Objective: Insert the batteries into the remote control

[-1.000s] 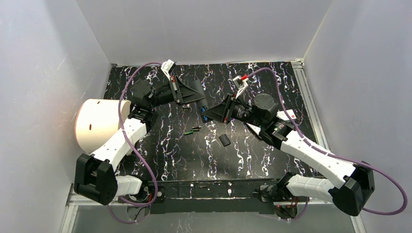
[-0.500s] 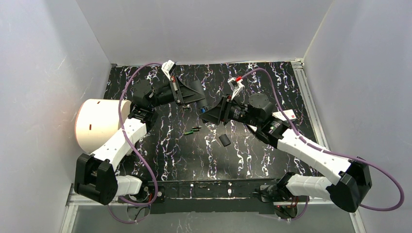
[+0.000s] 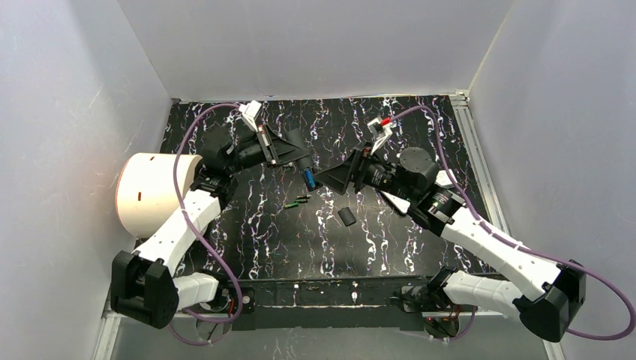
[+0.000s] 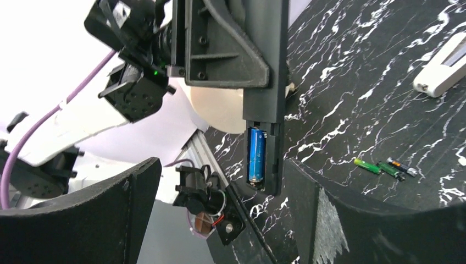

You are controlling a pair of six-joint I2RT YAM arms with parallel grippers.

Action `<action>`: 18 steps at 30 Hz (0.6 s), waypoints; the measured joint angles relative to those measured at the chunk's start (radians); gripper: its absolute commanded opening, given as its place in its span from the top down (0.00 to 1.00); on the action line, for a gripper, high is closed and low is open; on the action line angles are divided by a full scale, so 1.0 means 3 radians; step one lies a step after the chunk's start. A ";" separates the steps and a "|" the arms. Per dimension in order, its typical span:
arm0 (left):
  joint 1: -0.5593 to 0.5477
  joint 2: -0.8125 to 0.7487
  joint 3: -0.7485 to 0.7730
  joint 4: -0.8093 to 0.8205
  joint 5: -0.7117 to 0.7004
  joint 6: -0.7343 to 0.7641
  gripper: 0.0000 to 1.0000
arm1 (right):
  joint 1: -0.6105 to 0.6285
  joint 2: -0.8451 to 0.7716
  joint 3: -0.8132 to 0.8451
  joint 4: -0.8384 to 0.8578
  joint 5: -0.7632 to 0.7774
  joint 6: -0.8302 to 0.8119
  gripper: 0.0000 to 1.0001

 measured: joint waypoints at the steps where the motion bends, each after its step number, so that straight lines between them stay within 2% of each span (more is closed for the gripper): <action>1: 0.0033 -0.0062 -0.0046 -0.0070 -0.0038 0.0071 1.00 | 0.0000 -0.0038 0.0000 -0.0019 0.0057 0.0000 0.12; 5: 0.0164 -0.0404 -0.0215 -0.0482 -0.0308 0.0456 1.00 | 0.0000 -0.0104 0.0004 -0.0224 0.0439 0.0003 0.20; 8: 0.0202 -0.0754 -0.0248 -0.1019 -0.0731 0.0842 1.00 | -0.0001 0.0037 0.0102 -0.0563 0.0786 0.0015 0.27; 13: 0.0202 -0.1383 -0.0252 -0.1901 -0.1467 0.1397 1.00 | 0.0000 0.0703 0.0429 -0.1047 0.1125 0.0053 0.31; 18: 0.0205 -0.1754 -0.0276 -0.2420 -0.1835 0.1719 1.00 | 0.0097 0.1419 0.0619 -0.1235 0.1186 0.0033 0.32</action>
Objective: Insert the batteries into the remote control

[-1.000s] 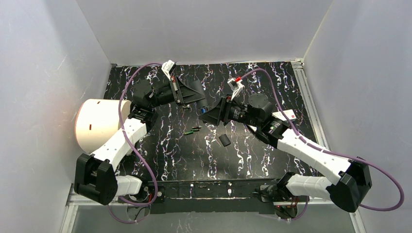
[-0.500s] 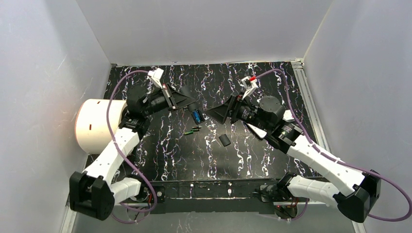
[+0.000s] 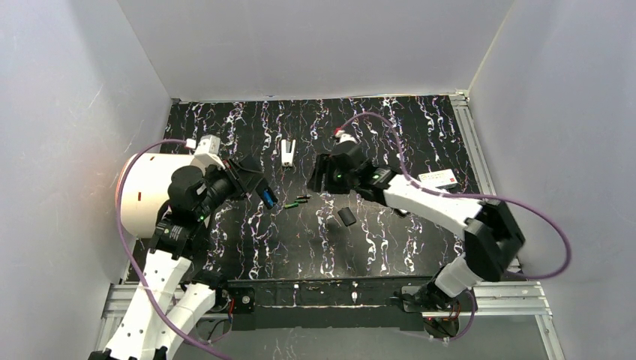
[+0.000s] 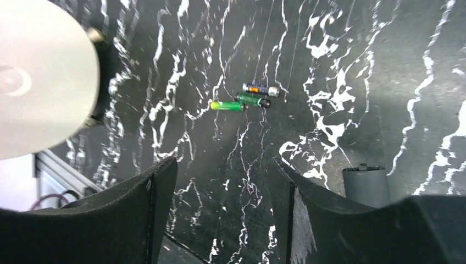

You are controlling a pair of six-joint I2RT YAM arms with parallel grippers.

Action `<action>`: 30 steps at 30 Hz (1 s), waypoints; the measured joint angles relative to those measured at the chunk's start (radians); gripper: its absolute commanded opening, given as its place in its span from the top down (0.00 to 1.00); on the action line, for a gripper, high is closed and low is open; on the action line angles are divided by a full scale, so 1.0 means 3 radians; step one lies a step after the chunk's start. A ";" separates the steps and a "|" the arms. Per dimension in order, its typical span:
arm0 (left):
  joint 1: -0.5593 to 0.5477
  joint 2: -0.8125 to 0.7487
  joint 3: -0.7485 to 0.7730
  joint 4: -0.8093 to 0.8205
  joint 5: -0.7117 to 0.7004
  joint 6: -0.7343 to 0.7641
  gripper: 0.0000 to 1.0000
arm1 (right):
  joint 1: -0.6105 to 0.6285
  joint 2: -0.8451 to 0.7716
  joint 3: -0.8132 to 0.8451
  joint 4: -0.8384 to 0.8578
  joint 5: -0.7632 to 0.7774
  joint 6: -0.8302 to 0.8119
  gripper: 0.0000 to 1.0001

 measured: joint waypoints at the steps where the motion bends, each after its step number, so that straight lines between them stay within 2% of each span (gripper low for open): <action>1: 0.0000 -0.0039 -0.0001 -0.0085 -0.0045 0.0053 1.00 | 0.0048 0.0136 0.0052 -0.0038 0.0009 -0.0024 0.34; 5: 0.0001 -0.0114 -0.0001 -0.0315 -0.0070 0.0268 1.00 | 0.0322 0.0651 0.0379 -0.0086 0.0023 -0.0282 0.39; 11: 0.0001 -0.0069 0.0141 -0.0582 0.0362 0.0693 1.00 | 0.0710 0.1293 0.1090 -0.0243 0.0103 -0.0698 0.38; 17: 0.0001 -0.0126 0.0259 -0.0636 0.0857 0.1035 1.00 | 0.0680 0.1624 0.1378 -0.0360 0.0300 -0.0827 0.45; 22: 0.0001 -0.0159 0.0280 -0.0641 0.1119 0.1146 1.00 | 0.0586 0.1722 0.1357 -0.0188 0.0103 -0.1069 0.48; 28: 0.0001 -0.0159 0.0326 -0.0657 0.1177 0.1147 1.00 | 0.0514 0.2005 0.1509 -0.0151 -0.0141 -0.1227 0.68; 30: 0.0001 -0.0155 0.0326 -0.0641 0.1190 0.1115 1.00 | 0.0506 0.2178 0.1692 -0.0235 -0.0159 -0.1228 0.70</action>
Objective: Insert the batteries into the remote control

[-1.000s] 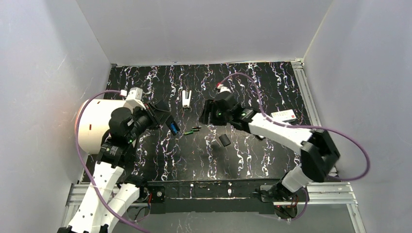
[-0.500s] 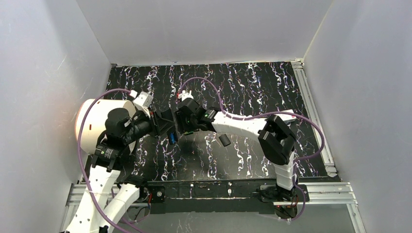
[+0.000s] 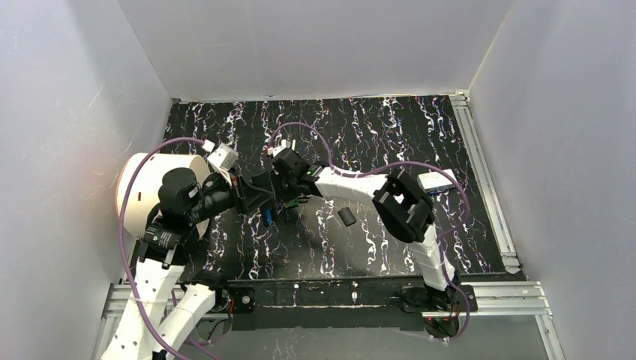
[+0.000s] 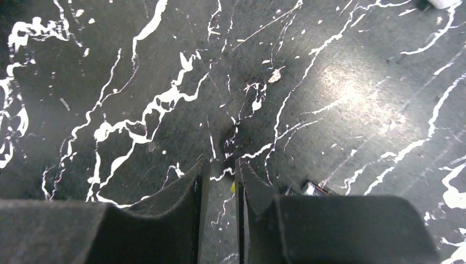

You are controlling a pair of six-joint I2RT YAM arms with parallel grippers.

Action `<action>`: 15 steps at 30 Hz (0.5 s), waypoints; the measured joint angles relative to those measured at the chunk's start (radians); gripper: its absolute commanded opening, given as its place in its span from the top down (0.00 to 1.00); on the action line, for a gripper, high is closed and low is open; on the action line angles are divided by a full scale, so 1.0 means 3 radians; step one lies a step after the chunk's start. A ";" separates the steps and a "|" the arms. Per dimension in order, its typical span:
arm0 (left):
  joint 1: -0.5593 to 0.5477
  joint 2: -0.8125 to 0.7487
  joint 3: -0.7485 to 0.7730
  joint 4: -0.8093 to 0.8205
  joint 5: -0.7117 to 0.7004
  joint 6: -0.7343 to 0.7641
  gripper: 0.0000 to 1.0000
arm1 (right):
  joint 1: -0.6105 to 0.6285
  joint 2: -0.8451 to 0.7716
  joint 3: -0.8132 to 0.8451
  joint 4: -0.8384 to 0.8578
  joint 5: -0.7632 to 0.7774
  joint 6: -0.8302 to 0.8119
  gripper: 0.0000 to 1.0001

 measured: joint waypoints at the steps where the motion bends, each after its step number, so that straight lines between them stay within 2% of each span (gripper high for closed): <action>1: 0.0000 0.0006 0.0000 0.0017 0.0010 -0.0025 1.00 | 0.0001 0.0085 0.0083 -0.0017 0.0003 0.0001 0.70; 15: 0.0000 0.0093 -0.0043 0.0229 0.0163 -0.0262 1.00 | 0.0006 0.0238 0.0192 -0.0362 0.0413 0.0172 0.71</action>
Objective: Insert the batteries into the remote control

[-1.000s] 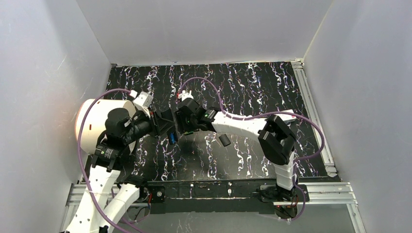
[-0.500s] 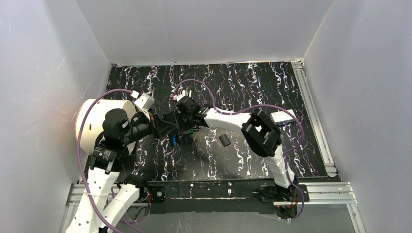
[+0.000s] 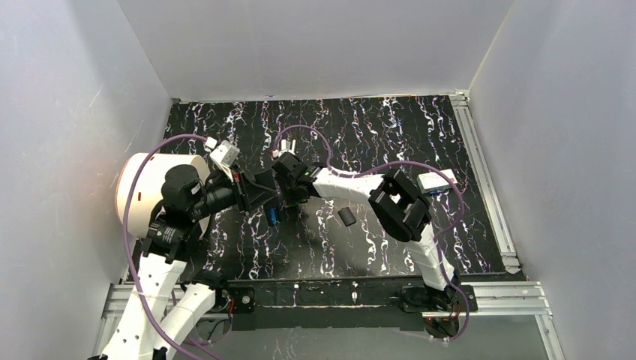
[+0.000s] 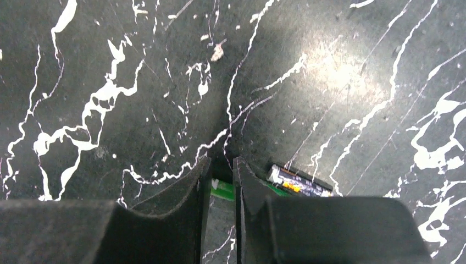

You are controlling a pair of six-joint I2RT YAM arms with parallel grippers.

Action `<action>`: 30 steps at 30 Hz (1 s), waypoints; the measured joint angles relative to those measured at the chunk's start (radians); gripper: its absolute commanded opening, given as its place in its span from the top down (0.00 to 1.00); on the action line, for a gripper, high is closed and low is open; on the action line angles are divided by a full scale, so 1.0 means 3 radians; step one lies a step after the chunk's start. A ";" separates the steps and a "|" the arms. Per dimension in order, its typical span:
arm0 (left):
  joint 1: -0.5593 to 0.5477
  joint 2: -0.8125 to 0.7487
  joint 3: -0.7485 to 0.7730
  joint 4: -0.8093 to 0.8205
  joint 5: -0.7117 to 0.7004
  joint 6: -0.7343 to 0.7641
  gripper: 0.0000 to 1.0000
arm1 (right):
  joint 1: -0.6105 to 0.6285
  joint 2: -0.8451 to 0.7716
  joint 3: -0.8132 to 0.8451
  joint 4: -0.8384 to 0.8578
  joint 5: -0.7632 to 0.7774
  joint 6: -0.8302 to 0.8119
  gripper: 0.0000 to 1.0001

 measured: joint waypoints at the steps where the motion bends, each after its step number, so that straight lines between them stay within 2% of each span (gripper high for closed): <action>1: 0.0000 0.0000 -0.0011 0.0004 -0.0001 -0.0003 1.00 | 0.0000 -0.0014 -0.0024 0.0013 0.0000 0.0020 0.71; 8: 0.0000 0.0018 -0.0042 0.0013 -0.0001 -0.0034 1.00 | -0.0001 -0.0214 -0.0306 -0.0006 -0.0107 0.0191 0.71; 15: 0.0000 0.0039 -0.0071 0.0029 -0.0003 -0.0057 1.00 | -0.0003 -0.0257 -0.0360 -0.0048 -0.0186 0.0291 0.71; 18: 0.0000 0.0045 -0.0076 0.0025 -0.0011 -0.0061 1.00 | -0.0003 -0.0285 -0.0393 -0.0057 -0.0197 0.0286 0.67; 22: 0.0000 0.0038 -0.0076 0.0018 -0.0099 -0.0062 1.00 | -0.0003 -0.0389 -0.0488 -0.0061 -0.0198 0.0163 0.57; 26: 0.0000 0.0013 -0.0072 -0.0015 -0.0286 -0.0062 1.00 | -0.0003 -0.0553 -0.0543 -0.0043 -0.0268 -0.0120 0.50; 30: 0.0000 -0.0004 -0.0031 -0.0079 -0.0450 -0.0062 1.00 | -0.0003 -0.0717 -0.0548 -0.0017 -0.0417 -0.0479 0.47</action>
